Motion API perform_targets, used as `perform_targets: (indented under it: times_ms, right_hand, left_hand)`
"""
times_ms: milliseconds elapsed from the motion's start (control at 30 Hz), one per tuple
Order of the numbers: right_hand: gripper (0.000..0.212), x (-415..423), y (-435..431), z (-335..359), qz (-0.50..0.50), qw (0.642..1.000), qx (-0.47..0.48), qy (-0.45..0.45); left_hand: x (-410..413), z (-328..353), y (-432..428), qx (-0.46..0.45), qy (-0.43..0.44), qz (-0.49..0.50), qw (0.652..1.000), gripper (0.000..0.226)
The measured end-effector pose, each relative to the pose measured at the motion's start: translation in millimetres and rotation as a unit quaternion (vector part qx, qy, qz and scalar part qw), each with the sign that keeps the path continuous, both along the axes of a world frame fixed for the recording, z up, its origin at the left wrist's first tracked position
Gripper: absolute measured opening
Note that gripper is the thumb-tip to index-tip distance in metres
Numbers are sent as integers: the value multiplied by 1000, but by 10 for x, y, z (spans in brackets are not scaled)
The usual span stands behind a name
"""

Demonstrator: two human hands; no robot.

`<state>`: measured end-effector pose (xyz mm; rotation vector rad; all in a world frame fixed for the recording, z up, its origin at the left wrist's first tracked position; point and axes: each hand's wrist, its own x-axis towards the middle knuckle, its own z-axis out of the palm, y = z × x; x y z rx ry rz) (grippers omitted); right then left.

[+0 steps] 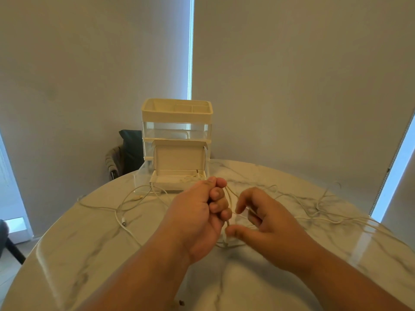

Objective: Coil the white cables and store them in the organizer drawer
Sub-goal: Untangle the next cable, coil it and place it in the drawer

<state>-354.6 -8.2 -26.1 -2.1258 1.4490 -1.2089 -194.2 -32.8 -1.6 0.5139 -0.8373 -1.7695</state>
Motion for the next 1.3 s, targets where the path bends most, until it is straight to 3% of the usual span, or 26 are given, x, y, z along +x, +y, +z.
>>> perform_targets:
  times_ms: [100,233,400,533,667,867,1300]
  right_hand:
    - [15,-22,-34,13,-33,997,4,-63]
    - [19,125,-15,-30,-22,998,51,-34]
    - [31,213,67,-1,72,986,145,32]
    - [24,244,100,4,74,977,192,48]
    - [23,259,135,28,95,974,198,55]
    - [40,363,193,34,173,965,176,85]
    - [32,454,218,-50,147,970,166,96]
  left_hand:
    - [27,61,7,9,47,-31,998,25]
    - [51,76,-15,26,93,-31,995,25]
    - [105,67,-112,50,124,40,990,26]
    - [103,47,-148,66,118,76,988,25]
    - [133,52,-174,77,133,96,983,23]
    - [161,9,-244,83,132,145,977,21]
    - [93,-100,-272,81,143,184,969,21]
